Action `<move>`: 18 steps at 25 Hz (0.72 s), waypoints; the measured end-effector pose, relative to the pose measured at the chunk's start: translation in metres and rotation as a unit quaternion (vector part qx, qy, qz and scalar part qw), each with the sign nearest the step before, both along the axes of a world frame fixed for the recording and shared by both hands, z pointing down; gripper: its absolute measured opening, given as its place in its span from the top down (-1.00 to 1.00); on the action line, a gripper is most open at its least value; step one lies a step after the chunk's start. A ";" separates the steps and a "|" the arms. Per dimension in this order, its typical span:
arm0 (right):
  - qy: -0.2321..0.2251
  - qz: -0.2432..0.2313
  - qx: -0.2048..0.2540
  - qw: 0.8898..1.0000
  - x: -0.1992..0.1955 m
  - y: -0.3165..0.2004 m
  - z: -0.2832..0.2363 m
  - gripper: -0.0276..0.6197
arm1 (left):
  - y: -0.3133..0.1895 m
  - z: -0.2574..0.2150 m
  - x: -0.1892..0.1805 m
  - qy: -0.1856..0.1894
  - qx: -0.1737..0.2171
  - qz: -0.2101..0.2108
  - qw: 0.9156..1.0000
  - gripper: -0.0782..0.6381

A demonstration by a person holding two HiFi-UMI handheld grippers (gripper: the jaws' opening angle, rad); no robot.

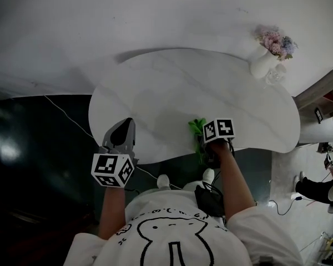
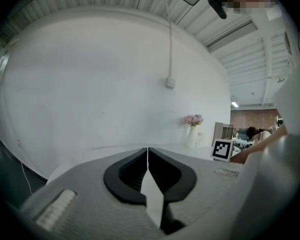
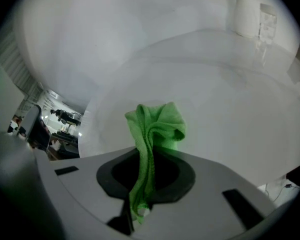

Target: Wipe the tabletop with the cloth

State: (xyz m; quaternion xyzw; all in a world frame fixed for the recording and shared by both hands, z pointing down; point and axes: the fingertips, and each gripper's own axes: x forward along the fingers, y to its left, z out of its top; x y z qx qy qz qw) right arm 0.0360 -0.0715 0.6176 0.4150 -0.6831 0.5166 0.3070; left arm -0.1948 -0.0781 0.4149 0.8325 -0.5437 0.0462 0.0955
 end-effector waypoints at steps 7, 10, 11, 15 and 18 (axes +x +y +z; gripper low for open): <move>-0.002 -0.020 -0.005 1.000 -0.025 0.003 0.000 0.79 | 0.002 0.003 -0.022 0.009 -0.001 -0.020 1.000 0.73; -0.018 -0.024 -0.011 0.999 -0.042 0.005 0.000 0.79 | 0.005 0.005 -0.034 0.015 -0.001 -0.033 0.999 0.73; -0.021 -0.027 -0.012 0.999 -0.048 0.005 0.000 0.79 | 0.006 0.006 -0.038 0.016 -0.001 -0.037 0.999 0.73; -0.021 -0.042 -0.014 0.999 -0.067 0.006 0.001 0.79 | 0.010 0.010 -0.057 0.023 -0.001 -0.053 0.998 0.72; -0.019 -0.050 -0.014 0.998 -0.075 0.007 0.001 0.79 | 0.013 0.012 -0.070 0.027 -0.001 -0.067 0.997 0.72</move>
